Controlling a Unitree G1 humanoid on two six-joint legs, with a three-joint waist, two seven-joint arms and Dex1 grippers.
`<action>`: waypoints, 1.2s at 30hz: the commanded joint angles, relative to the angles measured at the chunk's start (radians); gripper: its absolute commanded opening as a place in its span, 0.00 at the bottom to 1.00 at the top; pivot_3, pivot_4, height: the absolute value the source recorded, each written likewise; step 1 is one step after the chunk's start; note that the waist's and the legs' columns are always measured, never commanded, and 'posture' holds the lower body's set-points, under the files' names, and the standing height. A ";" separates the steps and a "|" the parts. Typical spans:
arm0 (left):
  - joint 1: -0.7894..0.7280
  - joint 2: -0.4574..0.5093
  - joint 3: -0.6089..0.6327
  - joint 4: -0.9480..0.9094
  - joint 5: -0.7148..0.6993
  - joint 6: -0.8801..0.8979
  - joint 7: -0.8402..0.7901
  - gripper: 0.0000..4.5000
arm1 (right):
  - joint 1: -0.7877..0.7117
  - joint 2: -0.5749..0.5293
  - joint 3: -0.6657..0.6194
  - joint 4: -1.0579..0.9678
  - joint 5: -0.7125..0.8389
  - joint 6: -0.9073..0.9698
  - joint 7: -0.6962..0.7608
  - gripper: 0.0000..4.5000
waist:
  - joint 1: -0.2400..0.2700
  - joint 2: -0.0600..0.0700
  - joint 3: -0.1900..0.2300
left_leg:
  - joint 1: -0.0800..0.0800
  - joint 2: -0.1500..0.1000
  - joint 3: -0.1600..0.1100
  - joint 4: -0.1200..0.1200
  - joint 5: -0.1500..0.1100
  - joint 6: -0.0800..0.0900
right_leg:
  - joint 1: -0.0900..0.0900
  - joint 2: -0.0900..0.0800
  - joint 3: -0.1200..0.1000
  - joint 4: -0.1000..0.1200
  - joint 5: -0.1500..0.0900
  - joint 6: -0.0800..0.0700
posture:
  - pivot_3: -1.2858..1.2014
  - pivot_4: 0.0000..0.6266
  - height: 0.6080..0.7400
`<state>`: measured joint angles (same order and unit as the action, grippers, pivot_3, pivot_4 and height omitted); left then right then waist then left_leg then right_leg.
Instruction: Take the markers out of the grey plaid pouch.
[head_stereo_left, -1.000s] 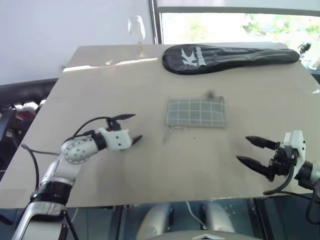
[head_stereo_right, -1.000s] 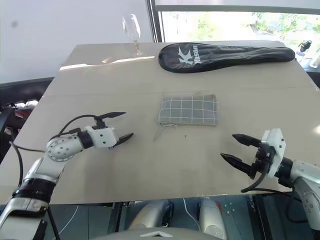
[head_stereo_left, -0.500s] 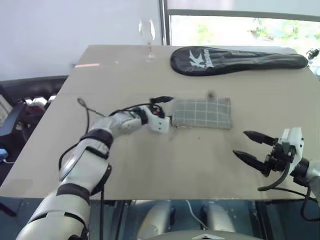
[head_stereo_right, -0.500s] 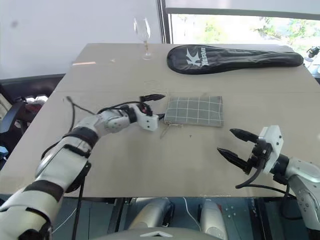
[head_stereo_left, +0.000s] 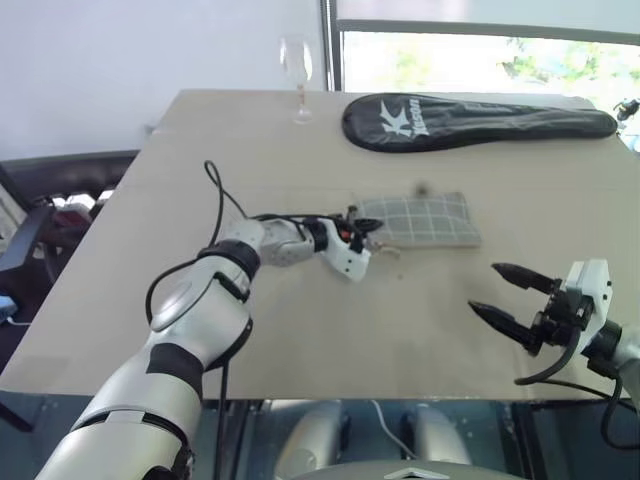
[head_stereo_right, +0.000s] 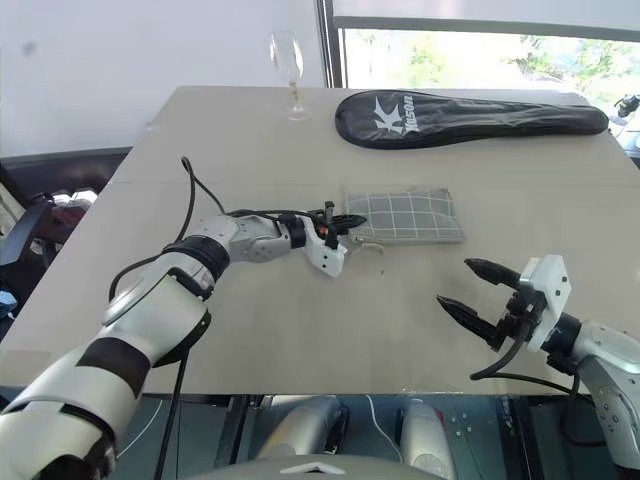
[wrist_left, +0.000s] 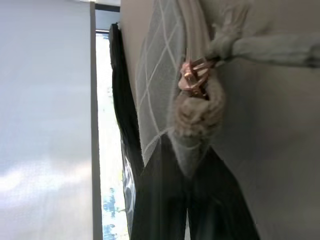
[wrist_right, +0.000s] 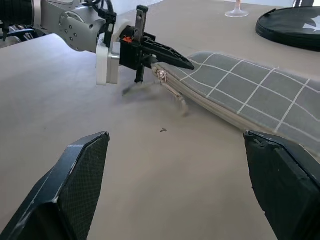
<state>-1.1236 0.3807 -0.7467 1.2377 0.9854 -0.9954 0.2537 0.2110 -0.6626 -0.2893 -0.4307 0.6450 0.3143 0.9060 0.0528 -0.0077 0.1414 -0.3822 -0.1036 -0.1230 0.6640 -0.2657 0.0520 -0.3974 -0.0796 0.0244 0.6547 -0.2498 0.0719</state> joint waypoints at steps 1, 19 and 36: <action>0.022 -0.037 0.014 -0.009 -0.058 -0.053 -0.062 0.01 | -0.051 0.007 0.050 -0.045 -0.035 -0.003 -0.034 0.96 | -0.001 0.000 0.000 | 0.000 0.000 0.000 0.000 0.000 0.000 | 0.000 0.000 0.000 0.000 0.000 0.000 | 0.52 0.24 1.00; 0.242 -0.064 0.185 -0.414 -0.384 0.048 -0.460 0.01 | -0.296 0.112 0.378 0.036 -0.315 0.230 -0.289 0.96 | -0.040 -0.001 0.001 | -0.016 0.000 0.001 0.005 0.001 -0.002 | -0.018 0.001 0.003 0.006 0.000 0.000 | 0.52 0.24 1.00; 0.262 -0.059 0.175 -0.420 -0.350 0.077 -0.481 0.01 | -0.323 -0.009 0.373 -0.122 -0.297 0.320 -0.223 0.96 | -0.040 -0.001 0.001 | -0.016 0.000 0.001 0.005 0.001 -0.002 | -0.017 0.001 0.003 0.007 0.000 0.000 | 0.52 0.24 1.00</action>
<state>-0.8666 0.3199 -0.5690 0.8208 0.6269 -0.9104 -0.2329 -0.0948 -0.6621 0.1006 -0.4902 0.3319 0.6227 0.6743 0.0126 -0.0088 0.1421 -0.3977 -0.1037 -0.1218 0.6695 -0.2648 0.0505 -0.4148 -0.0785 0.0275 0.6614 -0.2497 0.0716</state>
